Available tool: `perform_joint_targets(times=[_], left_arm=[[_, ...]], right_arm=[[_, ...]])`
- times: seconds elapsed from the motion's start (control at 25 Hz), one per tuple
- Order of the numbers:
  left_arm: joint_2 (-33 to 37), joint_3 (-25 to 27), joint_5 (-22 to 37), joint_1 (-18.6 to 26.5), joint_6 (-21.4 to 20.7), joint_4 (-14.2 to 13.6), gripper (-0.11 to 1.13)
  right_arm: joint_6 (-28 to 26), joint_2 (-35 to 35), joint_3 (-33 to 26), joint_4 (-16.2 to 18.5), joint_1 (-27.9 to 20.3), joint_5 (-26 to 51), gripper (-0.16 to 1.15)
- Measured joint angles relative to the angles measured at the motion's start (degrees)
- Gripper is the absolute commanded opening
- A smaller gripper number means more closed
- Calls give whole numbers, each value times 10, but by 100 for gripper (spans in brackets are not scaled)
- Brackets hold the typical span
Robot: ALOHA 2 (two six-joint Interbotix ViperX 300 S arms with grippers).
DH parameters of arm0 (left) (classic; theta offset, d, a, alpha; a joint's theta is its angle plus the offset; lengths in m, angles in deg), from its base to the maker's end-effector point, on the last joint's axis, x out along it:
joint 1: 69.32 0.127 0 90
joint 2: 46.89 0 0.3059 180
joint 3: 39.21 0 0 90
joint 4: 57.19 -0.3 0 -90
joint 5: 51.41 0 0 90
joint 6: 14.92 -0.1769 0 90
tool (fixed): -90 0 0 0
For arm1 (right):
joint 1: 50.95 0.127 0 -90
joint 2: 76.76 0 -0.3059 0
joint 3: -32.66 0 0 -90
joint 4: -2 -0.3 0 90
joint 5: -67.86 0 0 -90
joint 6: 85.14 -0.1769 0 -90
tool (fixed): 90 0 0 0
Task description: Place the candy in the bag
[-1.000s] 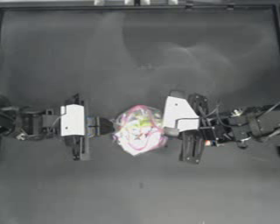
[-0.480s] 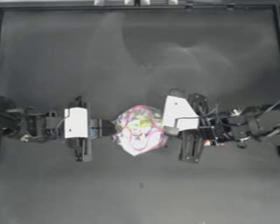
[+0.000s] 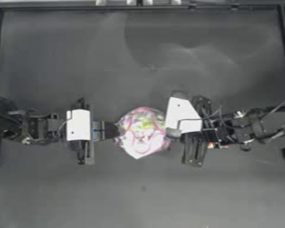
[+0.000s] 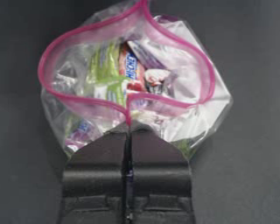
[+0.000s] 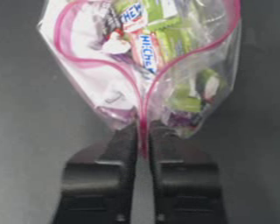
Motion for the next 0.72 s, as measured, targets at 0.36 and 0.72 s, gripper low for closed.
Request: perform_joint_targets(times=[0.36,0.72], left_arm=[[1,0,1,0,-1,0,9],[1,1,1,-1,0,0,9]], right_arm=[[1,-2,-1,-9,0,8,98],[17,-54,21,-38,0,81,98]])
